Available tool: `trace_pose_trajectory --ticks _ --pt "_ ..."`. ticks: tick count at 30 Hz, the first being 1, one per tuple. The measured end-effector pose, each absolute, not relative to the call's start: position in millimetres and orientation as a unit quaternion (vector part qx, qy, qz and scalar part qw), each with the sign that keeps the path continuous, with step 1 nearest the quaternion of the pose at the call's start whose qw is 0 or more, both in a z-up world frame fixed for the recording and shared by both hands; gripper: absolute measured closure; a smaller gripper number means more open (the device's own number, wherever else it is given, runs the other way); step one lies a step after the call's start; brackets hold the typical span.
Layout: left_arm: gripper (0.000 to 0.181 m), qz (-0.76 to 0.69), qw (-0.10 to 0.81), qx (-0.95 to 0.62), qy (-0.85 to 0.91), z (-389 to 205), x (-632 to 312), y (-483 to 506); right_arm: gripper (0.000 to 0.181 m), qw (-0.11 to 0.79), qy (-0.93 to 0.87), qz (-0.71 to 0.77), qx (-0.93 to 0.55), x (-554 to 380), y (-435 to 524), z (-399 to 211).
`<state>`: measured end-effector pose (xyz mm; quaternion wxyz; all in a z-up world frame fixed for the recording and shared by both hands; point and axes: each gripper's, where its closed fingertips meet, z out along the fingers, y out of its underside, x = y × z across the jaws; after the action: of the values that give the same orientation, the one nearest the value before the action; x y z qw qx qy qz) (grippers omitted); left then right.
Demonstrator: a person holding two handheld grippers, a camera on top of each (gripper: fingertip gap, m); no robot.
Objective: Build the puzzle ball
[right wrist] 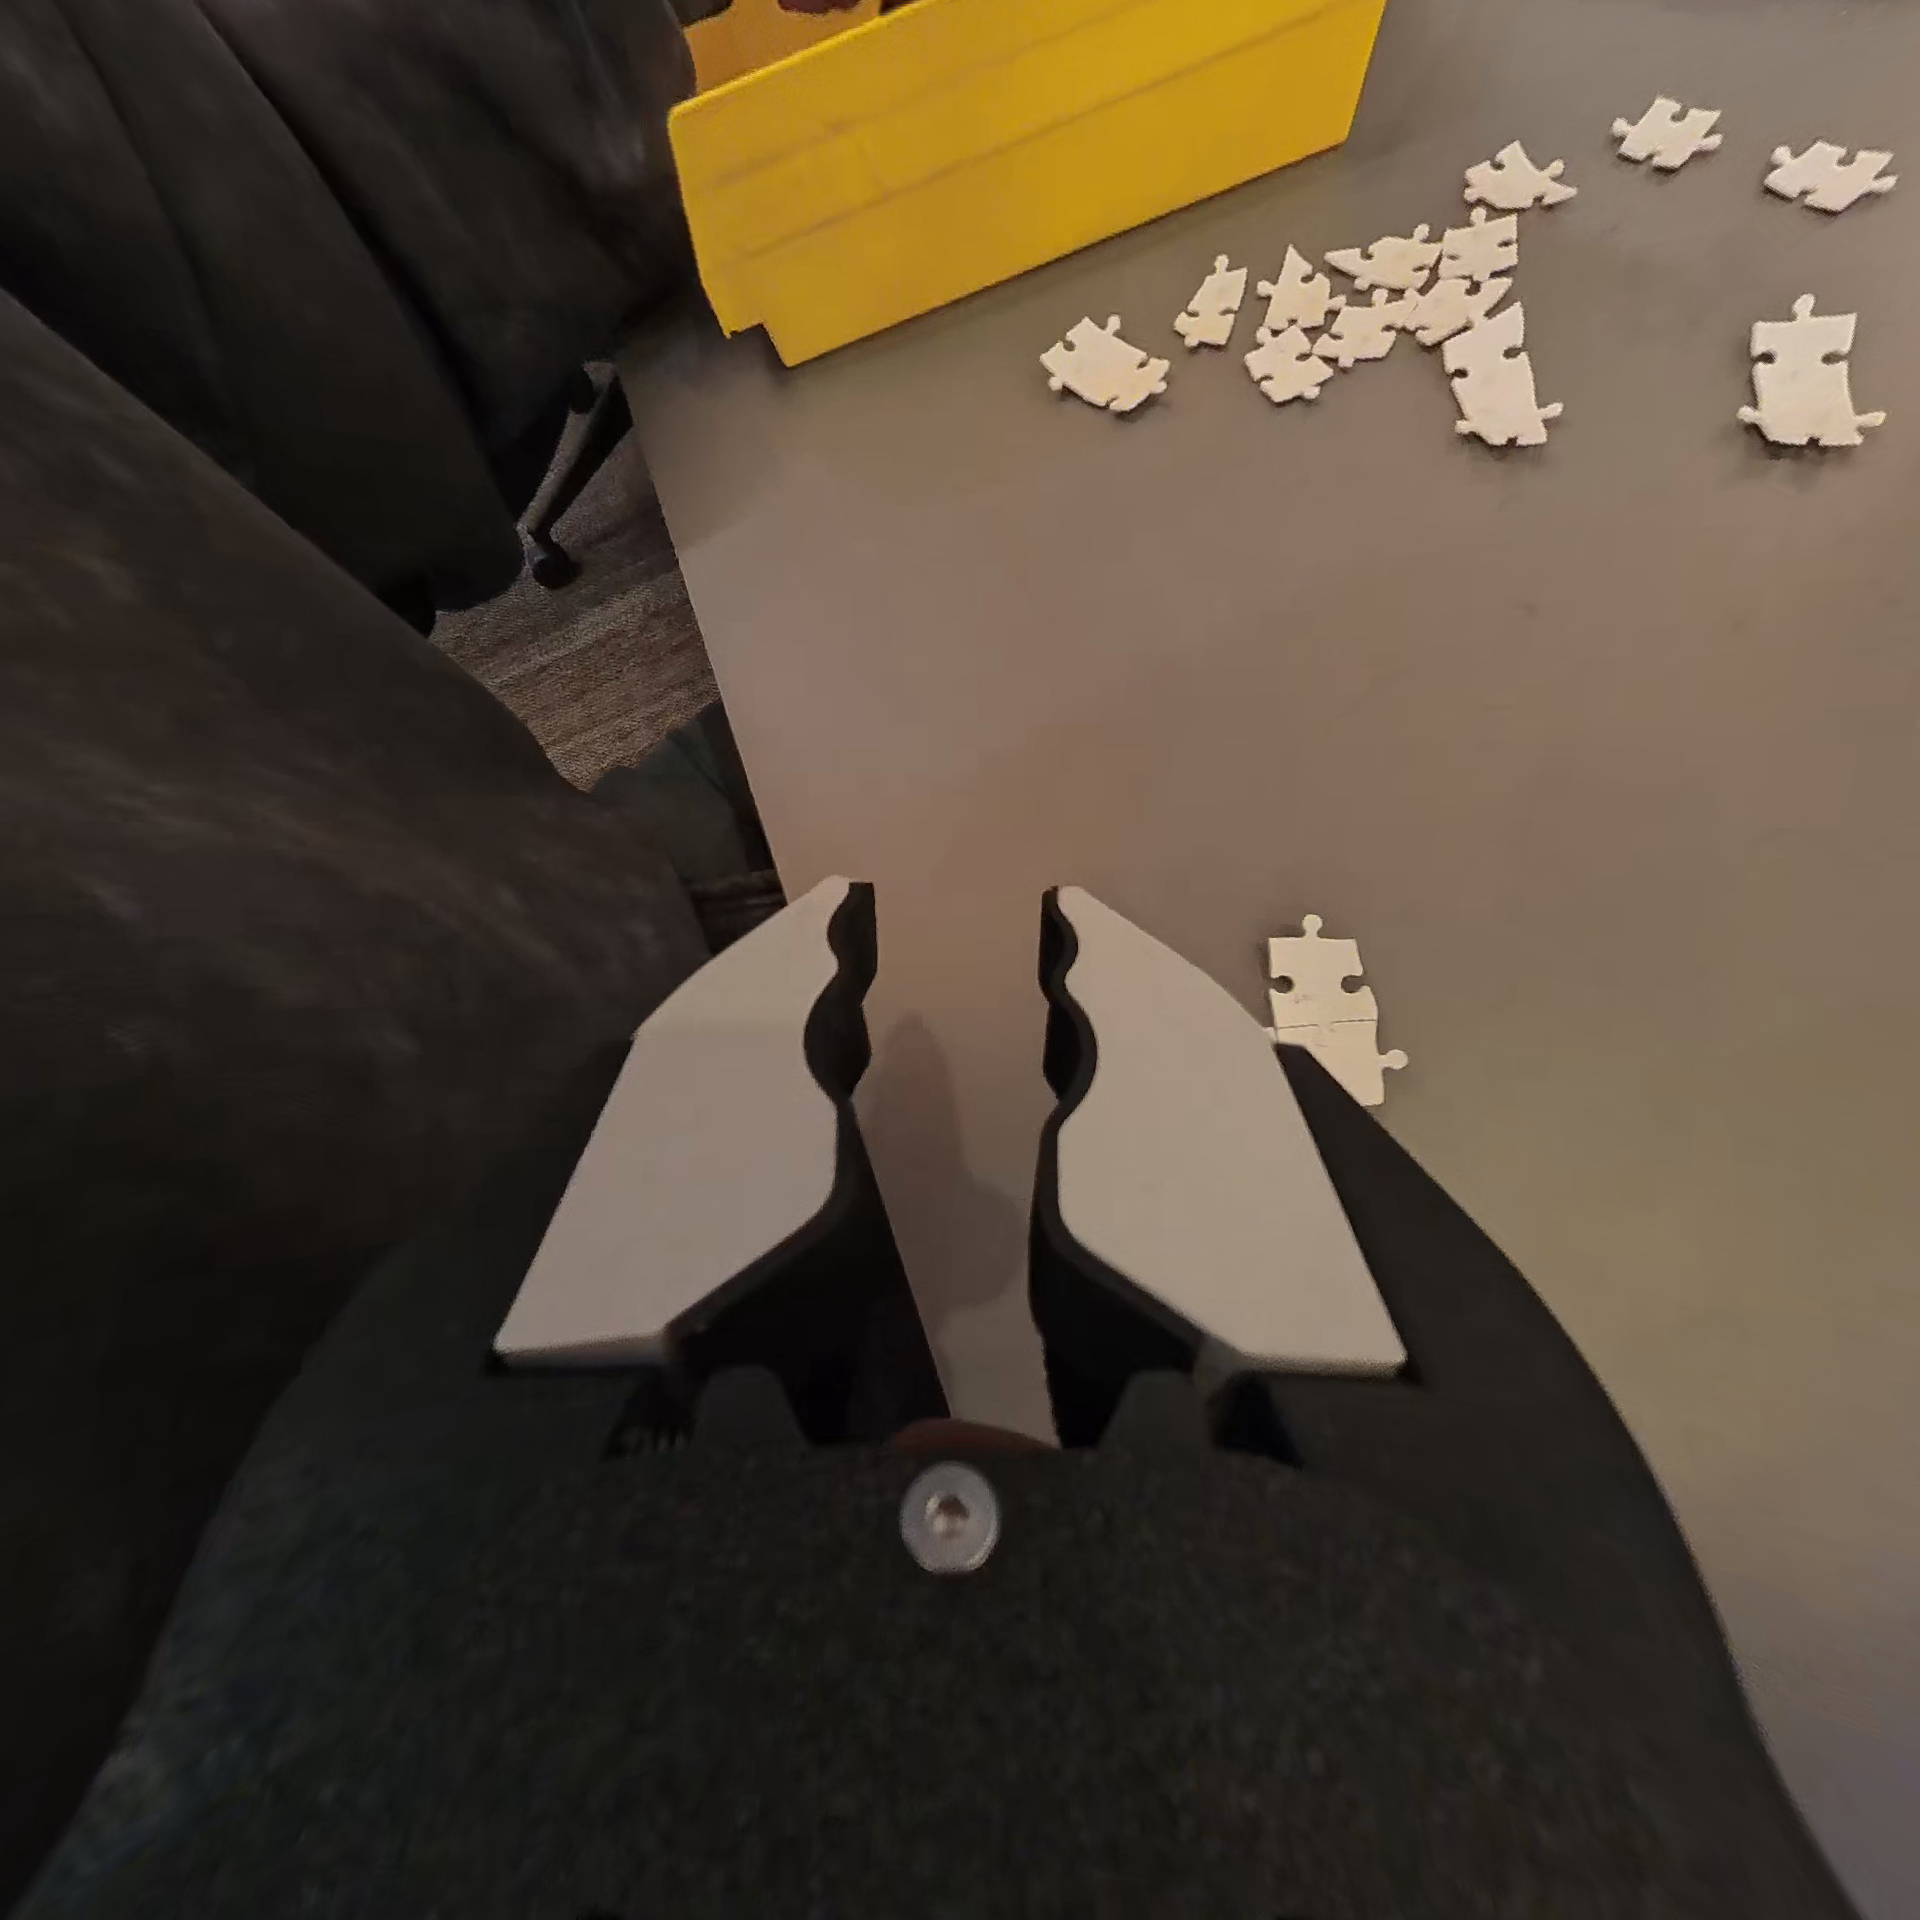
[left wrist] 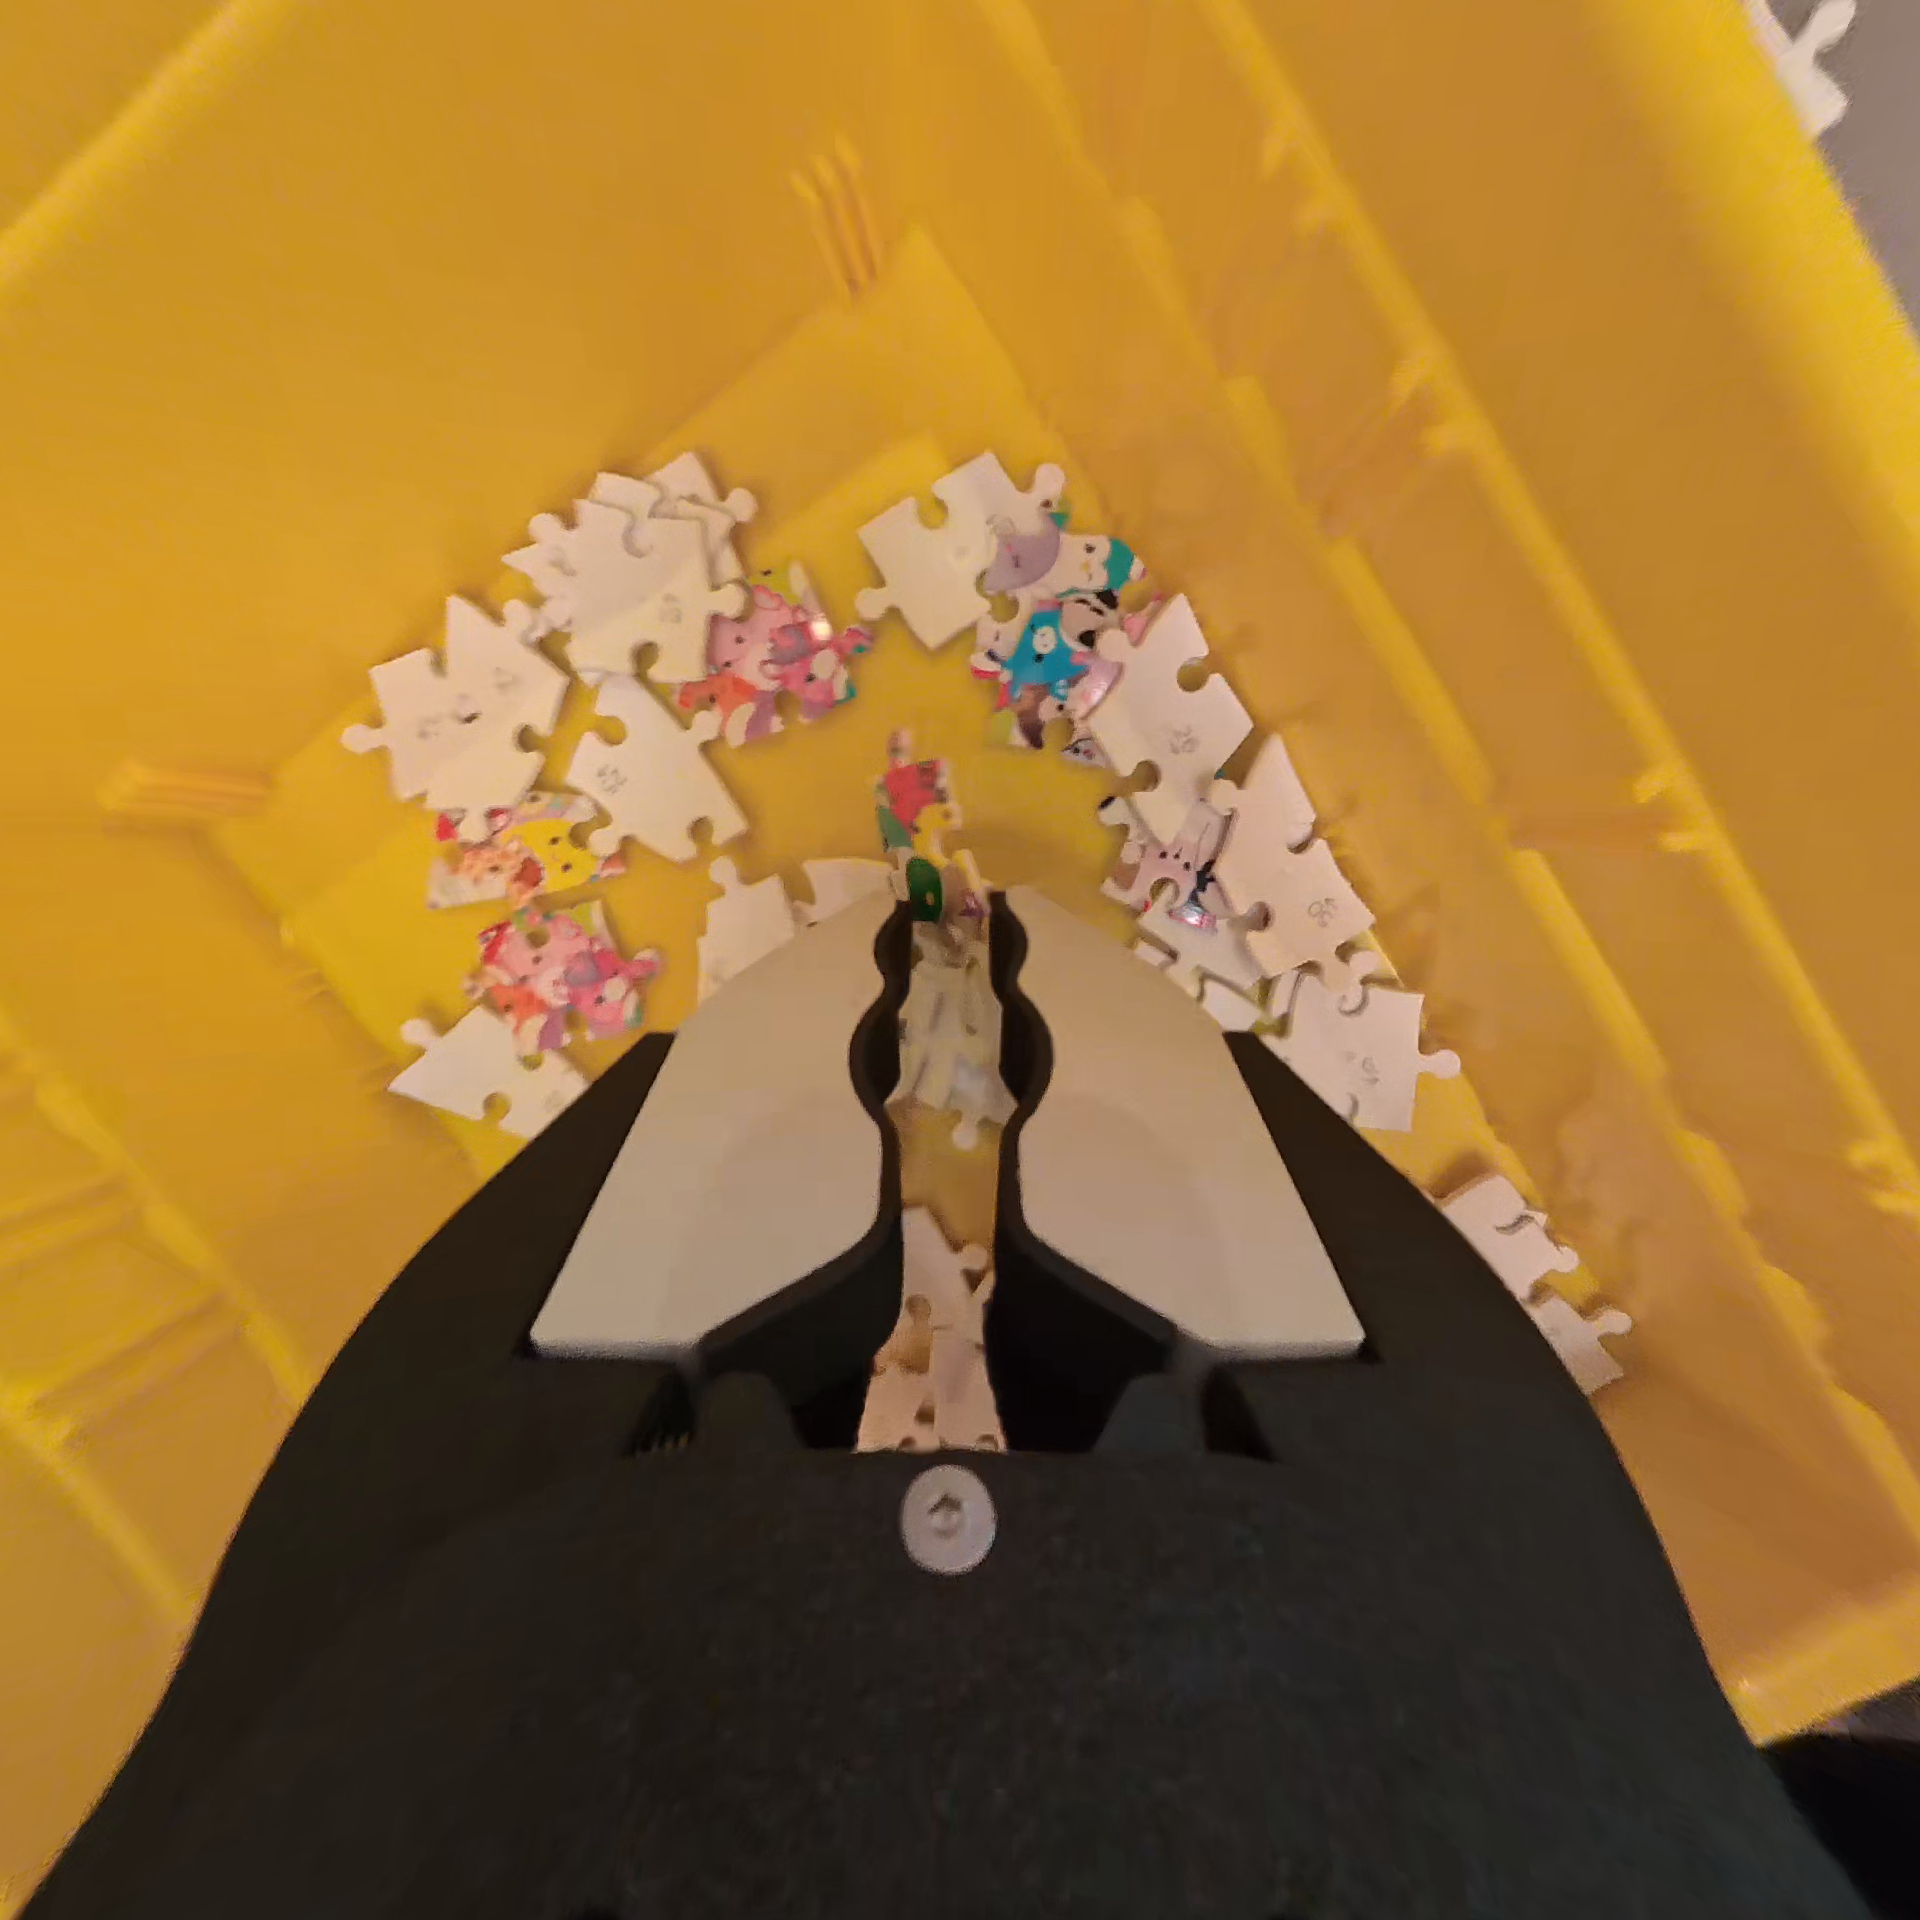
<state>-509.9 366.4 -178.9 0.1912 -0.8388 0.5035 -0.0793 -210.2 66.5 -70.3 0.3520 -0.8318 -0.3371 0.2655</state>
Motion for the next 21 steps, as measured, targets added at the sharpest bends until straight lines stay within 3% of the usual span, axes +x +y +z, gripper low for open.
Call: trace_pose_trajectory --ticks 3,11,21 --pt "0.177 -0.143 0.228 -0.848 0.456 -153.4 -515.6 368.2 0.152 0.356 -0.338 0.261 -0.831 -210.3 65.4 -69.9" --pt "0.178 -0.301 0.303 -0.835 0.346 -109.1 -518.1 359.5 0.153 0.355 -0.338 0.276 -0.827 -218.4 72.7 -70.9" --pt "0.174 -0.411 0.314 -0.802 0.299 -91.3 -505.9 345.8 0.153 0.343 -0.35 0.274 -0.828 -227.5 76.1 -75.4"
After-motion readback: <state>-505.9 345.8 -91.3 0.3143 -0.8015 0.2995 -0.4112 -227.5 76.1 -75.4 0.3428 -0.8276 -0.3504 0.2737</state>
